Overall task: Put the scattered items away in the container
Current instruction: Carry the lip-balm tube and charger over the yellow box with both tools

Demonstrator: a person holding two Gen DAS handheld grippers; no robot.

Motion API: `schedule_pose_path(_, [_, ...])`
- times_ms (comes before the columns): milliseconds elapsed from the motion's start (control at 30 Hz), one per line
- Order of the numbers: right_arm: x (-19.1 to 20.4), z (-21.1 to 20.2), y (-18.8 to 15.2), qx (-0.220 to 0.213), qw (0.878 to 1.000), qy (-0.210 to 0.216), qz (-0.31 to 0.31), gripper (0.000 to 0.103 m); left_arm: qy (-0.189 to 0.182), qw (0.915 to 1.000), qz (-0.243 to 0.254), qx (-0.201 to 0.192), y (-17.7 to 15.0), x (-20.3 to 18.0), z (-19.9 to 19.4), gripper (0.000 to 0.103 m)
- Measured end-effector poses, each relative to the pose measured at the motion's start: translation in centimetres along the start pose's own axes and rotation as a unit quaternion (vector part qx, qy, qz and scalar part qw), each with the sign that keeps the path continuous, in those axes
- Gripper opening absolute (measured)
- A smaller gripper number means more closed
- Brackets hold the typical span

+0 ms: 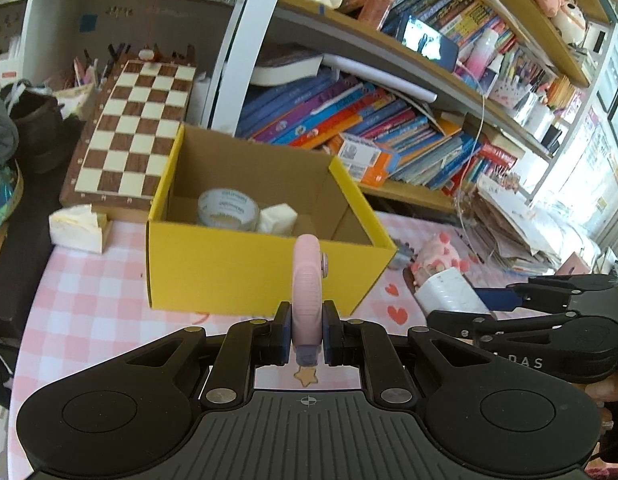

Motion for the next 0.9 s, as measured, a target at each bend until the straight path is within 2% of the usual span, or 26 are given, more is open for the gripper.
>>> schedule_pose_path(267, [0.3,-0.2,1.9,-0.019,1.000,0.014,-0.010,0.042,-0.002,0.9999,0.004,-0.015,1.2,-0.4,-0.2,0.013])
schedule_pose_path(500, [0.2,-0.2,4.3,-0.040,0.999,0.020,-0.017,0.042,0.004,0.9992,0.002,-0.041,3.4,0.2,-0.2,0.013])
schedule_pose_path(900, [0.5,1.9,7.6,-0.052,0.998,0.034,-0.033,0.042,0.017,0.9982,0.004,-0.058,6.7,1.7,1.5,0.013])
Point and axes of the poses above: each gripper's, at about its wrist camera, not at the fingertips, and z roughly the way its jaws point, x to its left, y to its top, the point moved 8 cm from there along z, roughly the way its jaws point, and after that the axes turned 3 degrees about -y, right-handed, at the moved point
